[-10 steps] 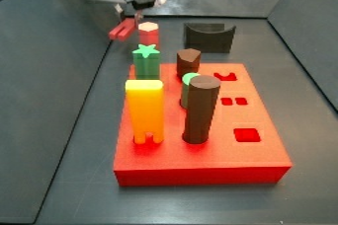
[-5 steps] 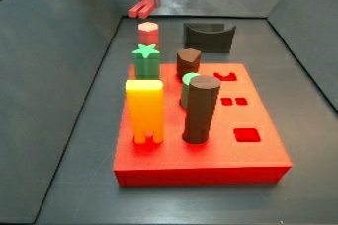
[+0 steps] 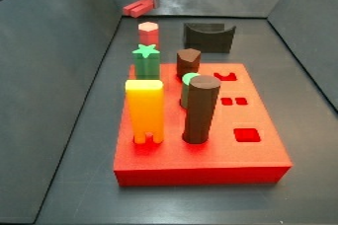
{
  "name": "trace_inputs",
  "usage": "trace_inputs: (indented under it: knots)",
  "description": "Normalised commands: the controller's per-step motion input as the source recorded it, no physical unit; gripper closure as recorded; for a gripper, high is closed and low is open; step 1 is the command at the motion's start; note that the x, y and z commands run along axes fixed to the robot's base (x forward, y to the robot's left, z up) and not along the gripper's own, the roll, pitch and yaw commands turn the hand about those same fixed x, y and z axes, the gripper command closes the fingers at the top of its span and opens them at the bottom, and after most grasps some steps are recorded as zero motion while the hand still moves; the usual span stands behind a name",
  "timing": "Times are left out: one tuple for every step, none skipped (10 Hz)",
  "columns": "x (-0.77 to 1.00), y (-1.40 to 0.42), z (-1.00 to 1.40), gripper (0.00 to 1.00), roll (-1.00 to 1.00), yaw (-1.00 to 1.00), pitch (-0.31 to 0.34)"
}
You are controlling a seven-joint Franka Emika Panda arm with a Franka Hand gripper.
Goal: Pick up the double-square object. Move up. Rotate the double-square object. Place the double-square object on the fixture. Regrasp the double-square object. Move to above the board. Insert the double-square object.
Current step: Rotate the double-square object.
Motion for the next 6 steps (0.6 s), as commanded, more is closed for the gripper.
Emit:
trace_inputs:
  knots:
    - [-0.01,0.01,-0.02,1.00,0.00,-1.00,-0.004]
    - [-0.01,0.01,-0.01,1.00,0.00,-1.00,-0.004]
    - [-0.01,0.01,-0.01,1.00,0.00,-1.00,-0.004]
    - [-0.01,0.01,-0.01,1.00,0.00,-1.00,-0.004]
    - [-0.01,0.01,-0.01,1.00,0.00,-1.00,-0.004]
    - [-0.01,0.01,-0.01,1.00,0.00,-1.00,-0.005]
